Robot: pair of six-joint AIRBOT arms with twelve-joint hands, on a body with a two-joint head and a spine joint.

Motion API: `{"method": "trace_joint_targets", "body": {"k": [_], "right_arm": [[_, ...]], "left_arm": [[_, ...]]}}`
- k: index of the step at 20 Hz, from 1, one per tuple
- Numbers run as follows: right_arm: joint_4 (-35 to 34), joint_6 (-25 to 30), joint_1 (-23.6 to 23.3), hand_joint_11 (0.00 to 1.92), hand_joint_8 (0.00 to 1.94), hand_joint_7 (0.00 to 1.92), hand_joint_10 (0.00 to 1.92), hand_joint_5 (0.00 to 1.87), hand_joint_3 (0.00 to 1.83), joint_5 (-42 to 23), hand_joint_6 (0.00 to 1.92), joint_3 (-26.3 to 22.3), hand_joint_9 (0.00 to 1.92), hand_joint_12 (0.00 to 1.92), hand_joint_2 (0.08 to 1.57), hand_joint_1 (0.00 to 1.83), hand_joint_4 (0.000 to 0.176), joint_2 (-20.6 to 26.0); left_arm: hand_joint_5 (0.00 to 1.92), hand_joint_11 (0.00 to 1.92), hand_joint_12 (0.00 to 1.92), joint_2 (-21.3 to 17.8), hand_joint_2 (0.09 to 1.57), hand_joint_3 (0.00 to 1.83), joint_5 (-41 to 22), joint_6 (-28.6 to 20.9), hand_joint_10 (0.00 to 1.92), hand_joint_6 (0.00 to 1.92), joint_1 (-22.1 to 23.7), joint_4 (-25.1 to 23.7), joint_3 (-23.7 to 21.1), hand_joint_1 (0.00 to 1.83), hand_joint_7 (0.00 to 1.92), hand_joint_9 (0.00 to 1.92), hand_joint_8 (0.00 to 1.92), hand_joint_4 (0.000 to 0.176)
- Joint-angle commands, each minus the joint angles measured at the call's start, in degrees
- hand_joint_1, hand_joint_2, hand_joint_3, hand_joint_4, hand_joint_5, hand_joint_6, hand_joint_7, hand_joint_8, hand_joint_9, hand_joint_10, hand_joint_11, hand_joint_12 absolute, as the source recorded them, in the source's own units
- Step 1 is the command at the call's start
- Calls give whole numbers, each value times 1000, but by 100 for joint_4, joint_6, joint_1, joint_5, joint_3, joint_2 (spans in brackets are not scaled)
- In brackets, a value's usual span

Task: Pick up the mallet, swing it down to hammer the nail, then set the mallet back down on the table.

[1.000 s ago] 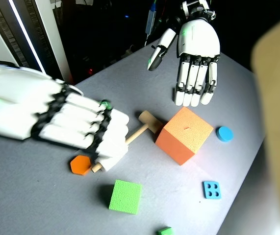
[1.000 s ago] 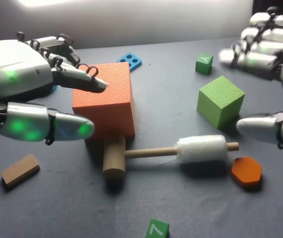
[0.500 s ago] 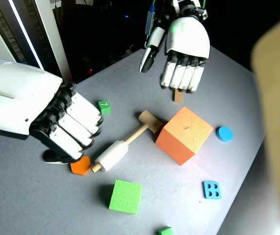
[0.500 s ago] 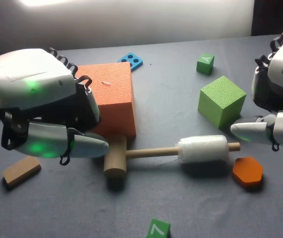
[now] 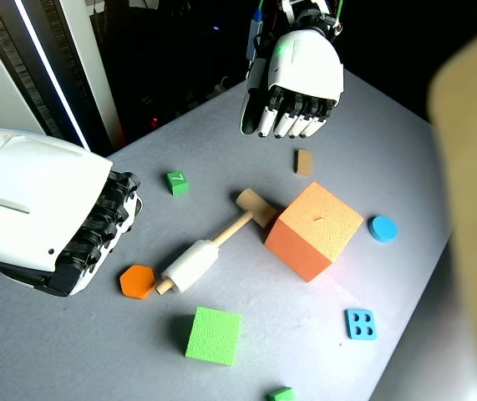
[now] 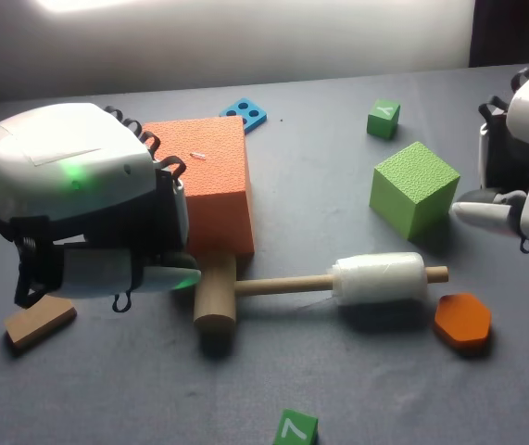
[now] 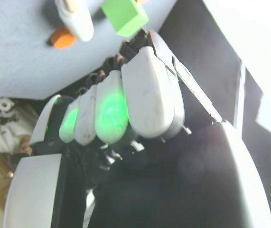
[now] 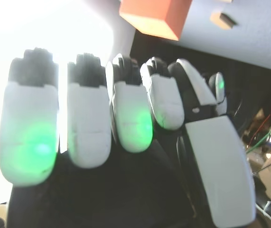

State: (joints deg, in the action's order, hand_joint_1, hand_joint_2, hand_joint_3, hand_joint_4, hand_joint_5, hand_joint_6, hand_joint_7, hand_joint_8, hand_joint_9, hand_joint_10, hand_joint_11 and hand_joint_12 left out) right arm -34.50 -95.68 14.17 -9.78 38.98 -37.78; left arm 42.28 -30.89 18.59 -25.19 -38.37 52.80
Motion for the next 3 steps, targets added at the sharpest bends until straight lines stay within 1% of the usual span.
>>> {"method": "trace_joint_targets", "body": {"k": [1, 3], "right_arm": [[75, 64, -65, 1779, 1941, 1701, 1921, 1520, 22, -398, 1921, 28, 1771, 1921, 1470, 896, 176, 15], [74, 81, -65, 1780, 1941, 1691, 1921, 1503, 20, -382, 1921, 52, 1764, 1921, 1482, 875, 176, 4]], "left_arm": [[1491, 1582, 1921, -30, 1355, 0, -505, 22, 1921, 1921, 48, 186, -2, 1213, 1570, 1607, 1921, 174], [1480, 1566, 1921, -24, 1365, 0, -506, 31, 1921, 1921, 42, 186, 1, 1159, 1574, 1610, 1921, 171]]}}
